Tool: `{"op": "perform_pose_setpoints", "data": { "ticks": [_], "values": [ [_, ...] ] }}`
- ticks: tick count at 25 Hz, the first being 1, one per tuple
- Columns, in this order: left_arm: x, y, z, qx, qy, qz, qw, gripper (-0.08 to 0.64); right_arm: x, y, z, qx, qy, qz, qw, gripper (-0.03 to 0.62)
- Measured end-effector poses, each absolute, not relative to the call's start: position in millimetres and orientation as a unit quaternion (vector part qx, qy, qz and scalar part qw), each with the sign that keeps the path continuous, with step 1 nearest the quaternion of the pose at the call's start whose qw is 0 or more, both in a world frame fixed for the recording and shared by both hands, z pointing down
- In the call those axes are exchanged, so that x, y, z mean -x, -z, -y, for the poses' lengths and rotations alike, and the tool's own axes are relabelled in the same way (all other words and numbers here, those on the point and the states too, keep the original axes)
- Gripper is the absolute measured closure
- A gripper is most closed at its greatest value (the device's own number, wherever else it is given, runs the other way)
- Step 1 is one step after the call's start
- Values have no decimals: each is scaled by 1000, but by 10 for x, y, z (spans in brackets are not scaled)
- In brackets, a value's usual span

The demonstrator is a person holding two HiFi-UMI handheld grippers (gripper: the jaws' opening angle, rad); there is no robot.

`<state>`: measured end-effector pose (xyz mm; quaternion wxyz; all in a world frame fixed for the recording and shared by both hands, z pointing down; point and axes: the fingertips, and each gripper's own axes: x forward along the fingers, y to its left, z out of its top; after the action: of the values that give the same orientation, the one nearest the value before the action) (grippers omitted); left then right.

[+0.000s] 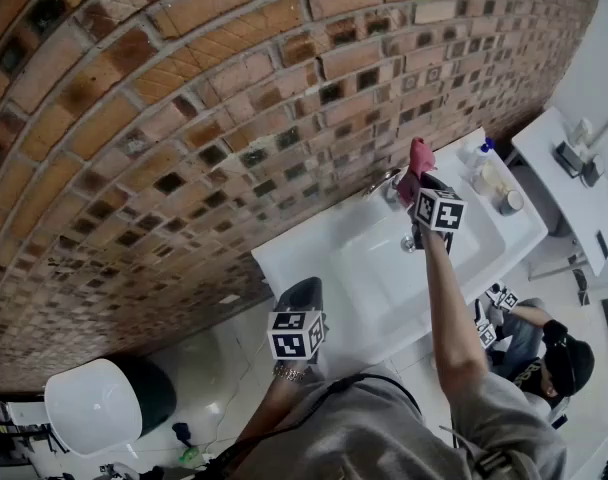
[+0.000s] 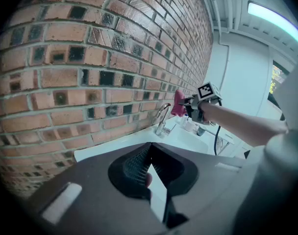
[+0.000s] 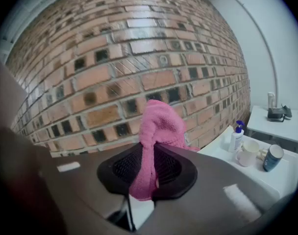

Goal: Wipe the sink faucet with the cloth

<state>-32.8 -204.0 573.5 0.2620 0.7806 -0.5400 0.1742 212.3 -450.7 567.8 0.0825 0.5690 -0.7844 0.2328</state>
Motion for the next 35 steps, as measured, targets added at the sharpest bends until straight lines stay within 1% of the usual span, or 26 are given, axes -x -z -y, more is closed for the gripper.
{"op": "perform_pose_setpoints", "data": {
  "ticks": [4,10,12,14,16,18,19,20,21,22,24,25,27,29,31,33,35],
  "values": [
    [422,-5583,2178,-782,-163,545,255,540,-1898,-5833,4628,-543,-267,790,103,526],
    [551,-5604,2448,-777,-158,552,260,540,-1443,-5784,4301,-538,-231,807,78,526],
    [510,-5642,2502,-779,-161,546,263,540,-1312,-5842,4195,-530,-210,817,89,526],
    [428,-5682,2527,-785,-166,536,264,540,-1204,-5948,4094,-514,-191,829,113,526],
    [347,-5722,2540,-790,-171,526,265,541,-1070,-6217,3990,-481,-183,842,163,526],
    [272,-5743,2553,-796,-175,516,264,540,-991,-6724,3858,-443,-207,840,235,526],
    [239,-5740,2550,-799,-176,512,263,540,-1027,-6990,3776,-436,-231,829,261,526],
    [213,-5732,2538,-801,-177,508,263,540,-1113,-7189,3692,-442,-259,815,269,526],
    [199,-5722,2522,-803,-177,505,264,540,-1226,-7272,3631,-457,-284,803,258,526],
    [202,-5716,2512,-803,-177,504,264,540,-1337,-7229,3622,-476,-297,795,231,526],
    [271,-5731,2538,-800,-178,509,264,540,-1515,-6916,3812,-509,-284,793,175,526],
    [322,-5749,2570,-797,-179,513,265,540,-1580,-6748,3989,-519,-268,796,160,526],
    [401,-5785,2610,-791,-180,519,269,540,-1626,-6525,4334,-517,-251,804,151,526],
    [420,-5796,2602,-789,-180,521,271,540,-1613,-6489,4545,-504,-252,810,165,526],
    [419,-5785,2595,-790,-179,520,271,540,-1604,-6587,4631,-501,-274,805,162,526],
    [443,-5771,2605,-789,-178,521,271,540,-1650,-6739,4683,-517,-307,788,134,526],
    [490,-5770,2629,-787,-176,525,272,540,-1692,-6960,4700,-538,-335,763,126,526]
  ]
}}
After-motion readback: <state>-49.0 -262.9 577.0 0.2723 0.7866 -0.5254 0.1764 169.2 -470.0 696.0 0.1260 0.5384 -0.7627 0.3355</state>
